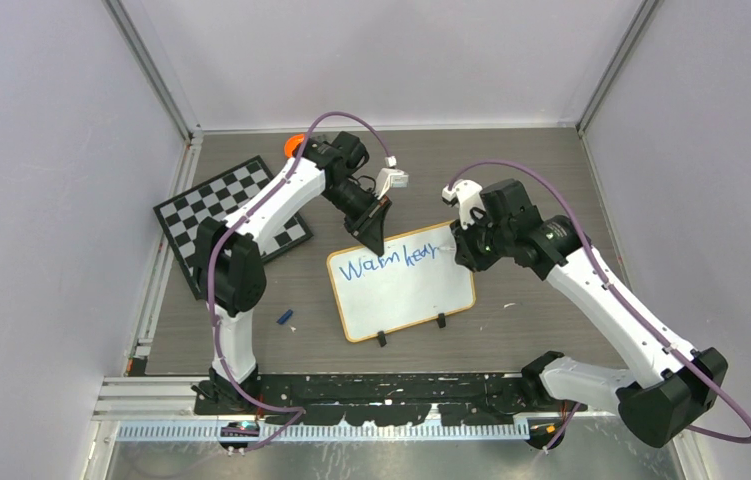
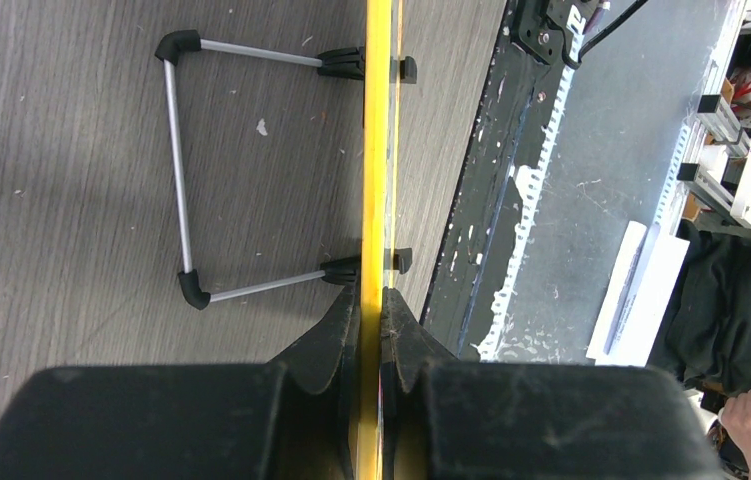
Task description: Write a sentence on the whiteboard
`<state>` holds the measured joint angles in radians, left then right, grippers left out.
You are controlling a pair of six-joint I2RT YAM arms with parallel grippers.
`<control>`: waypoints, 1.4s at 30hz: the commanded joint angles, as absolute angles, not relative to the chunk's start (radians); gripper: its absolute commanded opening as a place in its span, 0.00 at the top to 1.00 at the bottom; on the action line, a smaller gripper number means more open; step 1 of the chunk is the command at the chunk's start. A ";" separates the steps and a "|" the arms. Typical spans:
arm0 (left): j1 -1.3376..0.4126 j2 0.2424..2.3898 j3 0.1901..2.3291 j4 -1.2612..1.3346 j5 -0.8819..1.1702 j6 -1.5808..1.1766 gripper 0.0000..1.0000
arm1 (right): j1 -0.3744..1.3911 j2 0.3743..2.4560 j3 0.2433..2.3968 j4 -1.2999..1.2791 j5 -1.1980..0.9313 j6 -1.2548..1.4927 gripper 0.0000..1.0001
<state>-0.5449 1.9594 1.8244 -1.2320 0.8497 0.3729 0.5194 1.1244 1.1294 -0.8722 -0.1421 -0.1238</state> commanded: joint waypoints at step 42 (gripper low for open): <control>-0.569 2.008 1.848 -1.229 0.826 0.371 1.00 | 0.477 1.137 1.204 -0.841 -0.174 -0.151 1.00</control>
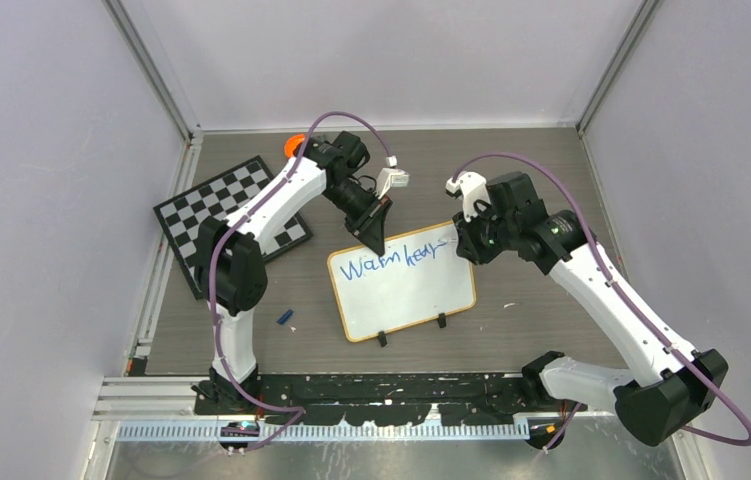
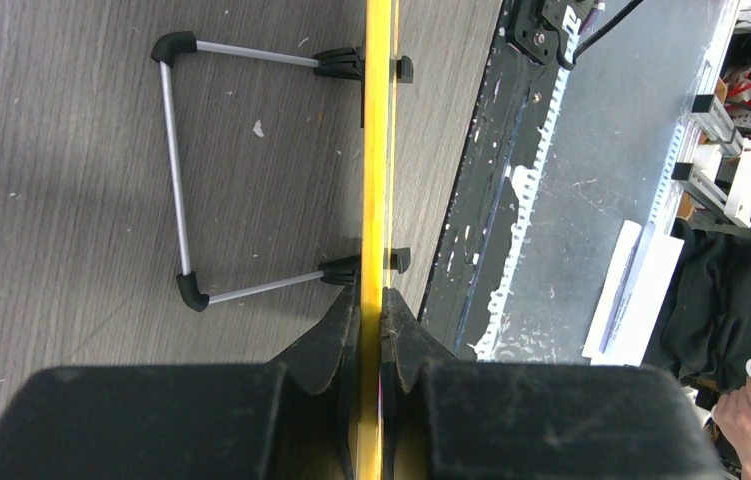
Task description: Write a sentence on the whiteboard
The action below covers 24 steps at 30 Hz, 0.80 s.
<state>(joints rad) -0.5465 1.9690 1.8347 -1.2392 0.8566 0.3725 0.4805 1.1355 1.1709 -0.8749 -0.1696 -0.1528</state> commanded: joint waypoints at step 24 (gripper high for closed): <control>-0.569 2.009 1.844 -1.225 0.823 0.376 1.00 | 0.476 1.138 1.079 -0.840 -0.117 -0.161 1.00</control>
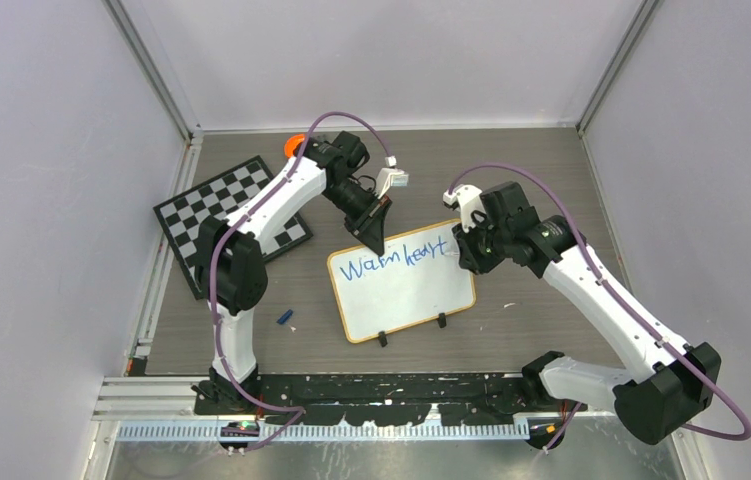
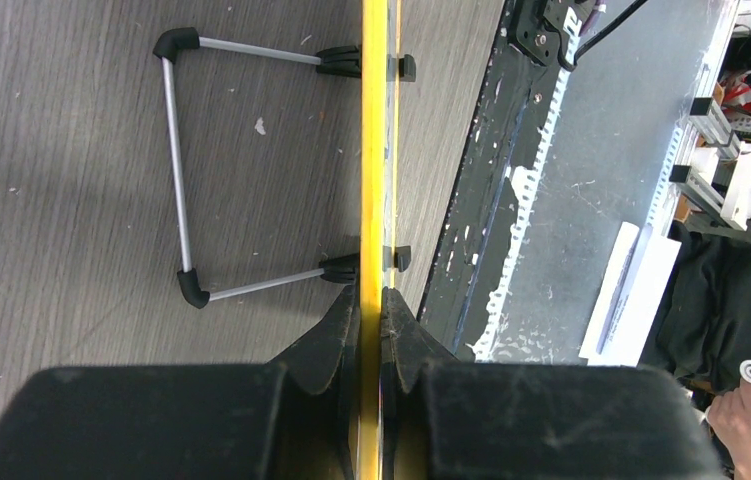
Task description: Write a sentence on the whiteboard
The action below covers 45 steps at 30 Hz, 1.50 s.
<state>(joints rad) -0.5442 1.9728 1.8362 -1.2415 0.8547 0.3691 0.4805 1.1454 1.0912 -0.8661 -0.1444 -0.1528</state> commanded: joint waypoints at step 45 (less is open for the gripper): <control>-0.568 2.006 1.840 -1.227 0.822 0.383 1.00 | 0.463 1.166 1.195 -0.832 -0.084 -0.145 1.00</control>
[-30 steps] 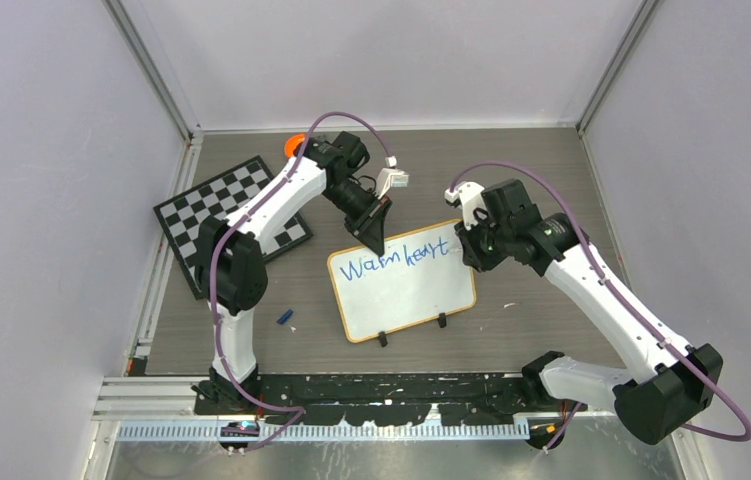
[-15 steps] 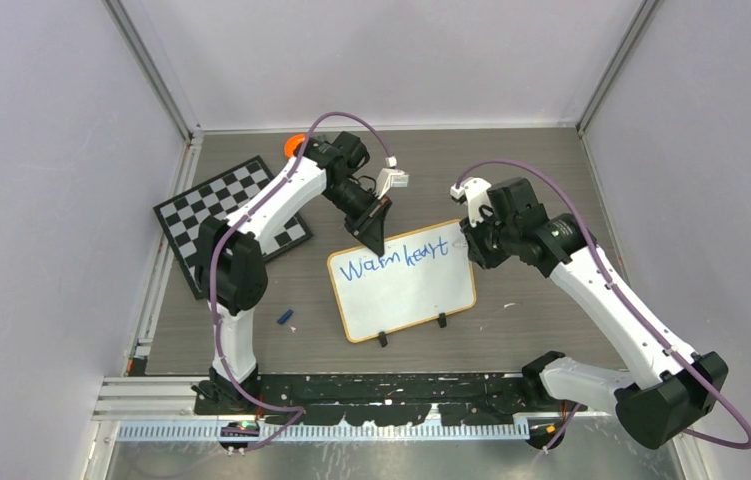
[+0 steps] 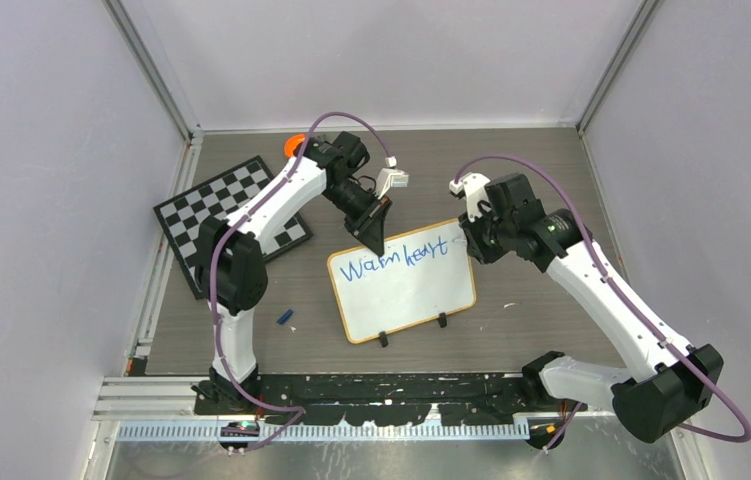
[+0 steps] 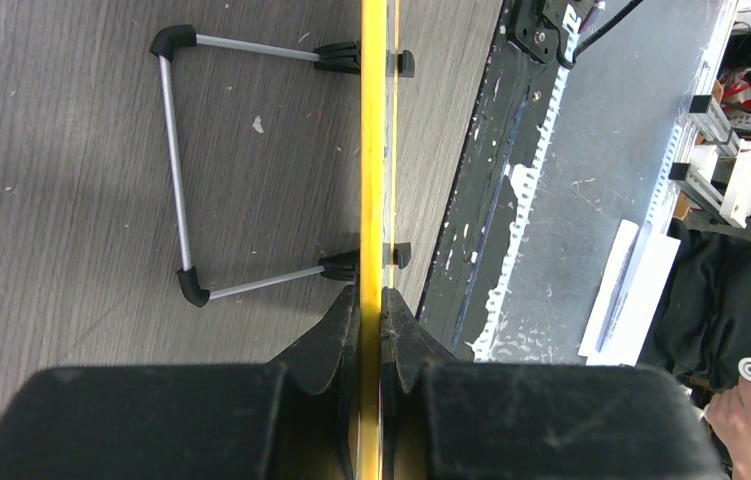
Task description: Write a sentence on the whiteboard
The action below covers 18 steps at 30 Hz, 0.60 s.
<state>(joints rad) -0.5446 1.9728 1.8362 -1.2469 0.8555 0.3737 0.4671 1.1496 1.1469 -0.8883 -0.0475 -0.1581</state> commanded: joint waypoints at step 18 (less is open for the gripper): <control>-0.569 2.015 1.839 -1.227 0.822 0.385 1.00 | 0.463 1.144 1.122 -0.863 -0.061 -0.193 1.00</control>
<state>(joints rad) -0.5446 1.9732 1.8362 -1.2476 0.8547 0.3733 0.4671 1.1564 1.1351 -0.8898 -0.0944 -0.1669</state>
